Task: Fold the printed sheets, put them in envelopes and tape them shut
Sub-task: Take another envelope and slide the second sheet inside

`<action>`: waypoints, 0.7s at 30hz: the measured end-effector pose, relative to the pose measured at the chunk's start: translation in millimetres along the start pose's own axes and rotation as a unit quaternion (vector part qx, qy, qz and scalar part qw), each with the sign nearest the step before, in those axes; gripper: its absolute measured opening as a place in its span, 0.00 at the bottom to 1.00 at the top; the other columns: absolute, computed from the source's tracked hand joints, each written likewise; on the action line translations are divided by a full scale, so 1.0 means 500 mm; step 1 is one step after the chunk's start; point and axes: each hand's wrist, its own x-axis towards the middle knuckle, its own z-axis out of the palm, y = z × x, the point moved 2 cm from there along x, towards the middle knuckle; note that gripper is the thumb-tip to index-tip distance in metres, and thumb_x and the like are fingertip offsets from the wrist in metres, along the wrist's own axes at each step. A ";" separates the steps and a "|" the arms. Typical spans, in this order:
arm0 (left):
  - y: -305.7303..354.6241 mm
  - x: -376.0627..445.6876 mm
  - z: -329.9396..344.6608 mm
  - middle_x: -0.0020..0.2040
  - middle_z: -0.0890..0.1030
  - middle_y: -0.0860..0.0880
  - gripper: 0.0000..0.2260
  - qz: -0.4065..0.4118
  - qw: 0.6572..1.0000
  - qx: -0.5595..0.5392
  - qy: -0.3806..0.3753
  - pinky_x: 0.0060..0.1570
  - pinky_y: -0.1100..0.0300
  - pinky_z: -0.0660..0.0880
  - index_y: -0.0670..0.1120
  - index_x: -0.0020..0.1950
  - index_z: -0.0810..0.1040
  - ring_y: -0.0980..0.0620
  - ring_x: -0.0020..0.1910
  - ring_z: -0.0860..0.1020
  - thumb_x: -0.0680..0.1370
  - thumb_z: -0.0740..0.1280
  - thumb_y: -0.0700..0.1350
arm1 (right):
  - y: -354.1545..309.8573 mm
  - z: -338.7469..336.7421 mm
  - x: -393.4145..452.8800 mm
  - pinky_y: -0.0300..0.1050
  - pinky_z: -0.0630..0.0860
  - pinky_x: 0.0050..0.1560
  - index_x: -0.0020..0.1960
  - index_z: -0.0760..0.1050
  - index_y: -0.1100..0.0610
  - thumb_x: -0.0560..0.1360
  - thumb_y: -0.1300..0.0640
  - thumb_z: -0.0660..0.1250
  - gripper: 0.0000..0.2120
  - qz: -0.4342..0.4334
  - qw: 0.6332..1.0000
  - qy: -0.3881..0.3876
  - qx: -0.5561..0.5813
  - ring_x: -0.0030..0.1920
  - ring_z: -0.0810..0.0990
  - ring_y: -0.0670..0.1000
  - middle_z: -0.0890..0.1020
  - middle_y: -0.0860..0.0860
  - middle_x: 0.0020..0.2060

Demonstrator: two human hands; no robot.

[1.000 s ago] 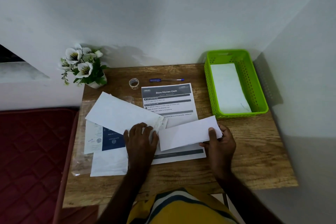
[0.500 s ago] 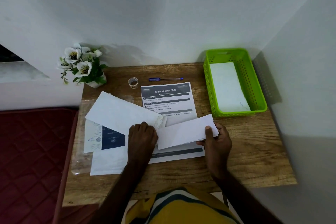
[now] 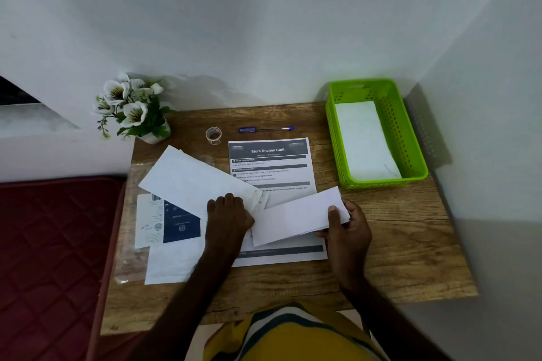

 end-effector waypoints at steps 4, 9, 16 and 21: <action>-0.009 -0.006 -0.008 0.32 0.77 0.36 0.07 -0.010 0.998 -0.069 -0.007 0.38 0.45 0.75 0.34 0.35 0.77 0.36 0.31 0.77 0.68 0.75 0.34 | -0.002 -0.004 -0.003 0.40 0.82 0.31 0.64 0.77 0.57 0.81 0.60 0.68 0.12 0.008 1.000 -0.003 0.009 0.45 0.86 0.43 0.84 0.48 0.50; -0.039 0.010 0.000 0.49 0.82 0.39 0.10 -0.051 0.988 -0.146 -0.018 0.55 0.51 0.70 0.36 0.50 0.81 0.41 0.51 0.78 0.80 0.66 0.43 | -0.005 -0.002 -0.004 0.40 0.82 0.32 0.65 0.77 0.56 0.81 0.60 0.68 0.12 0.009 1.000 -0.008 0.012 0.46 0.85 0.45 0.83 0.50 0.52; -0.044 0.003 -0.018 0.43 0.81 0.40 0.15 -0.076 0.965 -0.250 -0.024 0.49 0.49 0.74 0.36 0.44 0.80 0.42 0.44 0.78 0.73 0.64 0.49 | -0.007 0.015 -0.014 0.42 0.83 0.33 0.66 0.75 0.56 0.82 0.59 0.67 0.13 0.016 0.999 0.017 0.048 0.51 0.85 0.50 0.83 0.52 0.55; -0.036 0.007 -0.016 0.44 0.81 0.44 0.11 -0.090 0.970 -0.225 -0.009 0.49 0.50 0.74 0.41 0.45 0.81 0.46 0.45 0.79 0.77 0.67 0.49 | -0.007 0.035 -0.031 0.48 0.86 0.40 0.70 0.71 0.57 0.83 0.58 0.65 0.16 0.032 0.997 0.020 0.066 0.55 0.84 0.52 0.81 0.55 0.61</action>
